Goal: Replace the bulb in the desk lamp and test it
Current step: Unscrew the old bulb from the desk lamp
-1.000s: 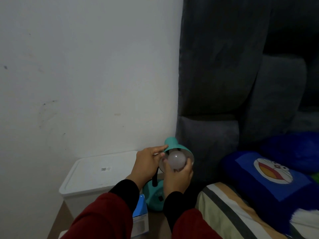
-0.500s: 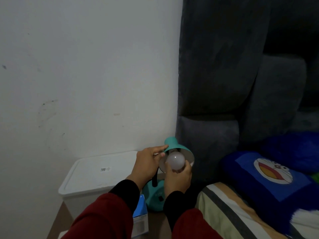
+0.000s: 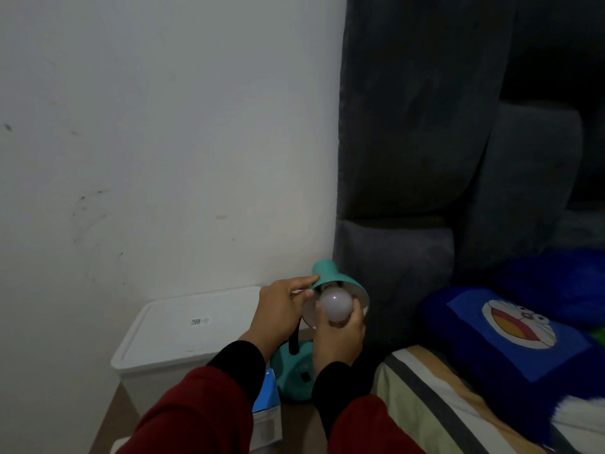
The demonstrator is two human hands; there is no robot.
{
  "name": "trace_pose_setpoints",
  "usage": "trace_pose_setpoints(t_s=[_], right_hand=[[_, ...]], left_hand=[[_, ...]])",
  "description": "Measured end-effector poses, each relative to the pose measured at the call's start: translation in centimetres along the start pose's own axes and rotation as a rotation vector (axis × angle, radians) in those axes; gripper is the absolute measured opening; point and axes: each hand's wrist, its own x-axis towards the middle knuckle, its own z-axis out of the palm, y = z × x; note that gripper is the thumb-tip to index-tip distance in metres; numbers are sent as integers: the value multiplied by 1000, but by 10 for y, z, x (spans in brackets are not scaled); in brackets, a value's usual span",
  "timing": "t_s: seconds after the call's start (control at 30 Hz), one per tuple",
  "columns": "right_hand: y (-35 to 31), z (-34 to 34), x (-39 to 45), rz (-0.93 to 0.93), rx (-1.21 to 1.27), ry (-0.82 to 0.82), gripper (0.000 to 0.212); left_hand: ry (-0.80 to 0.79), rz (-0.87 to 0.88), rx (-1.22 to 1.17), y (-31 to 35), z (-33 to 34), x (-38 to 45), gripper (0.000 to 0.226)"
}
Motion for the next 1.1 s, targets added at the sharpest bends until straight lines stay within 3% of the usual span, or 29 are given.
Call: trace_pose_setpoints(t_s=[0.07,0.2,0.33,0.8,1.0,1.1], right_hand=[[1,0,1,-22,-17,12,70],[-1,-1,2,12,54,-32,81],[-3,-1,3,7,-85,-8,74],[-7,-14,5,-73,-186,-60,67],[-10,-11,2,-56,-79,-88,79],[-9,-10,0,-75,-98,-69,71]], left_hand=[[-4,-1,-1,0,0,0,31],[-1,-2,15,0,1,0,32],[5,-6,22,1,1,0,31],[3,-41,-5,9,0,-6,31],[7,-50,4,8,0,-5,31],[-3,-55,13,8,0,-4,31]])
